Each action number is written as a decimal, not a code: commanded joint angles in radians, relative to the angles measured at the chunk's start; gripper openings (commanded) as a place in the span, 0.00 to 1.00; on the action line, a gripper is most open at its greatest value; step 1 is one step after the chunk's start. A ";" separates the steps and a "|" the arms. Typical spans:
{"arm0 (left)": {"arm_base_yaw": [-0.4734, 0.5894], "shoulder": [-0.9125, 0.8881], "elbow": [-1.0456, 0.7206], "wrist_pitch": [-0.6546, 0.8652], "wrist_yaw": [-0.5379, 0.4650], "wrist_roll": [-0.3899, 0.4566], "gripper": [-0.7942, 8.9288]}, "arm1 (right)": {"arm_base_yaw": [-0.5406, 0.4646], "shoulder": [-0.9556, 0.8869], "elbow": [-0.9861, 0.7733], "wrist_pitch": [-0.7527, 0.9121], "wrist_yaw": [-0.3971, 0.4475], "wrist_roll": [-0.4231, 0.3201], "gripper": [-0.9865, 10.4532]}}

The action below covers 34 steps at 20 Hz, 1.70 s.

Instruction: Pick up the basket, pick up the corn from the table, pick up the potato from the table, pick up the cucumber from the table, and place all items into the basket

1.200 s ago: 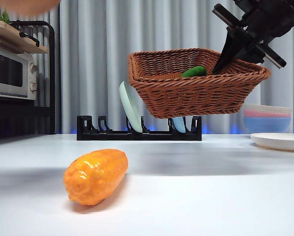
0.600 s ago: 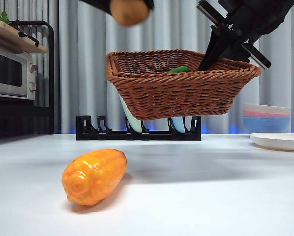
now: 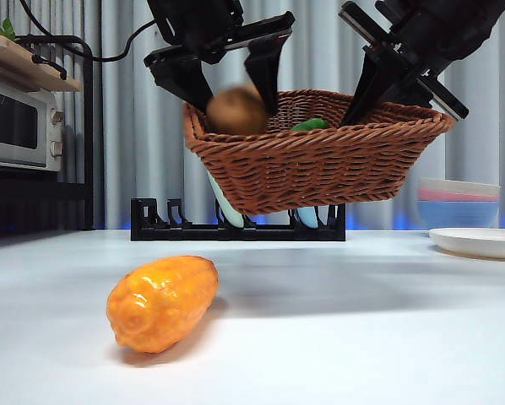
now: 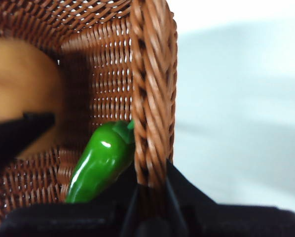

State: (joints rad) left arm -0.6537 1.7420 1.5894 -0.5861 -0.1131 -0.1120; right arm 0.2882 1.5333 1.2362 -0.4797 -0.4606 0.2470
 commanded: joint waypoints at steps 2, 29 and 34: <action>-0.012 -0.068 0.003 -0.027 0.040 0.007 0.78 | 0.002 0.001 0.009 0.015 -0.011 0.007 0.08; -0.222 -0.298 -0.603 -0.087 0.063 -0.332 0.78 | -0.099 0.002 0.009 0.051 -0.013 0.007 0.08; -0.178 -0.162 -0.603 -0.051 0.064 -0.304 0.65 | -0.099 0.002 0.009 0.036 -0.013 0.006 0.08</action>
State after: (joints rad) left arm -0.8330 1.5787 0.9928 -0.6476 -0.0490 -0.4343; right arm 0.1890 1.5333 1.2362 -0.4572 -0.4614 0.2470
